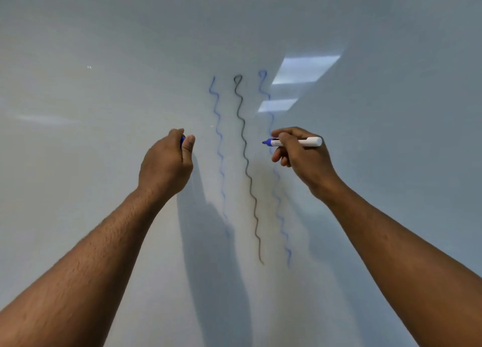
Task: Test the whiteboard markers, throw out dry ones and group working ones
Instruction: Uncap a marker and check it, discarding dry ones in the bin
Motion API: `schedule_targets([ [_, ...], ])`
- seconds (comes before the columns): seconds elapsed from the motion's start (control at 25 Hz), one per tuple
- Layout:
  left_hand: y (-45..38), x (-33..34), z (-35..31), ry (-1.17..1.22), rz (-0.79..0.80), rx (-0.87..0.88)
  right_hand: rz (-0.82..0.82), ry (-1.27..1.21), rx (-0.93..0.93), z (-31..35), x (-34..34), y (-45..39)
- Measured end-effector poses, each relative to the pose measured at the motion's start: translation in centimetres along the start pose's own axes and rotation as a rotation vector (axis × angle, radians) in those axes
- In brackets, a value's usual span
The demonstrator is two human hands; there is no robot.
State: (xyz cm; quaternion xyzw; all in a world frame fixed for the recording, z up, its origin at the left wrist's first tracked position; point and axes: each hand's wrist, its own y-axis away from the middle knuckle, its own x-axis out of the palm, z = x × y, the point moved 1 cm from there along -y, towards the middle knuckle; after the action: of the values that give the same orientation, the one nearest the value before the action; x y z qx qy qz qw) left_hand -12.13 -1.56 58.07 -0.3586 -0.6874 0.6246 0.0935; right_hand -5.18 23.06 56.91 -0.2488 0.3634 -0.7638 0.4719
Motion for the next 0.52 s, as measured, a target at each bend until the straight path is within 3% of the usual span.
schedule_targets([
  [0.28,-2.6,0.6,-2.2,-0.035,0.168,-0.001,-0.281,0.102,-0.157,3.3,-3.0,-9.1],
  [0.52,-2.5,1.6,-2.1,-0.067,0.18,-0.019,-0.239,0.308,-0.24,3.9,-3.3,-13.3],
])
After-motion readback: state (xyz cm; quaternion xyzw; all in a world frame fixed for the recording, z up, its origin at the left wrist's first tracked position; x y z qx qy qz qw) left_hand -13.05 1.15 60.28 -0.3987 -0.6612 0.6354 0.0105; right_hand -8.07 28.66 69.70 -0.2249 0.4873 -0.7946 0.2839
